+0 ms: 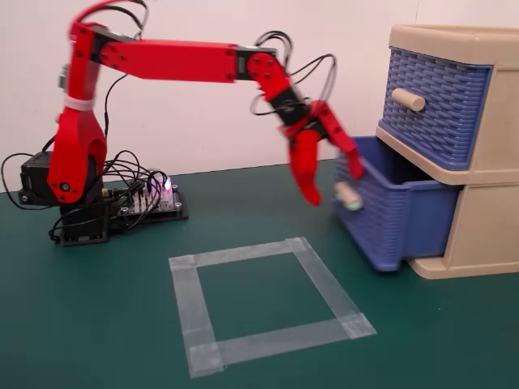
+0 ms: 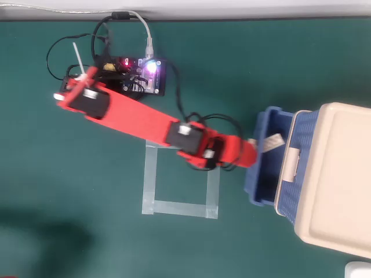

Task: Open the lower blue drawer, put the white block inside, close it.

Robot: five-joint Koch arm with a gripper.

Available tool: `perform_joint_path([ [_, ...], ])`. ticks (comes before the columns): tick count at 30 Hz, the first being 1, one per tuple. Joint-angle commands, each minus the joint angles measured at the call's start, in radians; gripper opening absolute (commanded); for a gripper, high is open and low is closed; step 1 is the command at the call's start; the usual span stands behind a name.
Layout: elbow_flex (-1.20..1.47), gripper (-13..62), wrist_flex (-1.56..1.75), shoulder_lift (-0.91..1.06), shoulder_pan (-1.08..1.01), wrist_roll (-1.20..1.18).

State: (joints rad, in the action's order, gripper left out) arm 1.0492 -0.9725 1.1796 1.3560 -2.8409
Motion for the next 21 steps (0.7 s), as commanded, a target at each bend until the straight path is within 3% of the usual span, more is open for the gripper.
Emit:
perform_joint_path([
  [1,-0.147,34.1,0.091,-0.112,0.044,-0.043],
  [4,-0.402,34.2,0.087,-0.307,0.051,-0.048],
  [7,-0.511,34.5,0.002,-0.301,0.043,-0.049],
  [15,-0.365,34.0,-1.014,0.376,-0.206,-0.006],
  [21,0.252,34.1,-0.980,0.756,-0.638,0.364],
])
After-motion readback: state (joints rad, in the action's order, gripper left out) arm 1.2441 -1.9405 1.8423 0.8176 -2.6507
